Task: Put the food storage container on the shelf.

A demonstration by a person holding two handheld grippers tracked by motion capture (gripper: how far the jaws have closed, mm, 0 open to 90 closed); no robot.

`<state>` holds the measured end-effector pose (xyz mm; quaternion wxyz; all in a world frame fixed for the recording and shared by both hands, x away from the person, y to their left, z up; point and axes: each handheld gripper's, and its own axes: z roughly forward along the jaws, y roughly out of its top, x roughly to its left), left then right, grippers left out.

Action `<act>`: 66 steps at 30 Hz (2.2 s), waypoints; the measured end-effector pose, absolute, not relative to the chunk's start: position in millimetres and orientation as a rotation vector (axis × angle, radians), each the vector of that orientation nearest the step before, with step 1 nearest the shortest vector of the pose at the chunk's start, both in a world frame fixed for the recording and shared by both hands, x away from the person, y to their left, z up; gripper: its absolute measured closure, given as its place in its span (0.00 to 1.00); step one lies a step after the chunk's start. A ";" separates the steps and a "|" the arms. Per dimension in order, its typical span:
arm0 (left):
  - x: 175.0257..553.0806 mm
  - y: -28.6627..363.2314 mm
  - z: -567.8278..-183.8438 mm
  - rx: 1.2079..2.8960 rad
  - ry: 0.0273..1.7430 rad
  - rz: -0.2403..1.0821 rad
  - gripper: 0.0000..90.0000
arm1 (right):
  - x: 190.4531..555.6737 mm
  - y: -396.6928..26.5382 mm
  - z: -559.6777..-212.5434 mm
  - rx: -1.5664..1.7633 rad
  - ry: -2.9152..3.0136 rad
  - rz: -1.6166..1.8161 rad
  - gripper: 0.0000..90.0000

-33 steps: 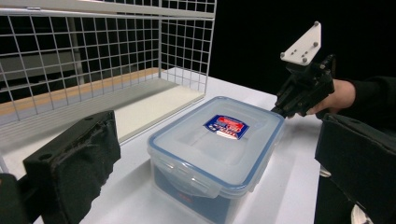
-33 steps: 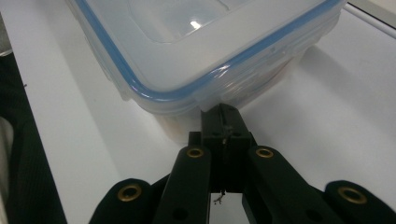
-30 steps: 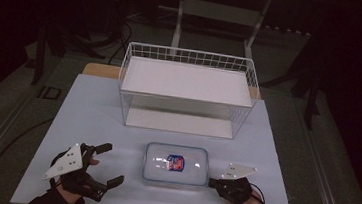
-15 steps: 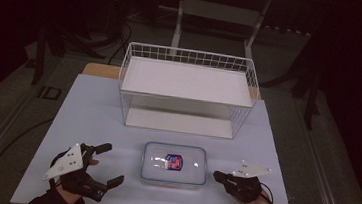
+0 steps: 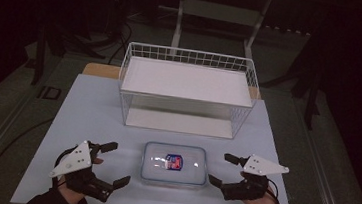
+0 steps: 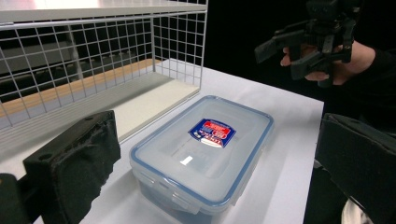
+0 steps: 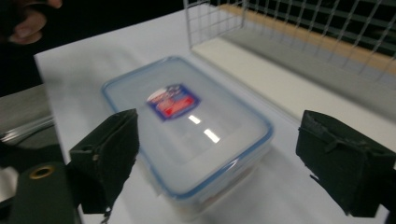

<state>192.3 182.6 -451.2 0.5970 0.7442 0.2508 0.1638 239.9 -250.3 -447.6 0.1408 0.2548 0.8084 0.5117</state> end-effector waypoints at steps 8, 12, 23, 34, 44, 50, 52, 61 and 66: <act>211.4 174.9 -434.3 1.768 0.636 0.307 0.00 | 237.1 -245.8 -432.6 0.614 2.170 1.426 0.16; 220.6 170.4 -429.5 1.782 0.657 0.266 0.00 | 241.4 -243.9 -430.1 0.634 2.208 1.427 0.18; 246.9 156.4 -438.0 1.860 0.844 0.134 0.00 | 239.7 -239.0 -433.7 0.710 2.184 1.458 0.13; 276.5 150.0 -477.9 1.895 1.097 -0.169 0.00 | 242.2 -232.5 -448.6 0.850 2.217 1.442 0.11; 292.7 151.6 -499.4 1.838 1.246 -0.335 0.03 | 242.0 -229.6 -456.3 0.874 2.261 1.428 0.11; 297.6 151.7 -508.6 1.804 1.313 -0.410 0.18 | 241.6 -232.8 -460.0 0.901 2.281 1.414 0.11; 299.2 151.7 -512.2 1.799 1.325 -0.429 0.22 | 241.6 -233.5 -460.8 0.905 2.285 1.410 0.11; 306.2 157.3 -526.7 1.686 1.333 -0.604 0.48 | 243.0 -235.0 -463.4 0.927 2.301 1.418 0.11; 307.8 162.4 -530.9 1.663 1.312 -0.640 0.54 | 245.8 -236.3 -468.5 0.967 2.330 1.409 0.11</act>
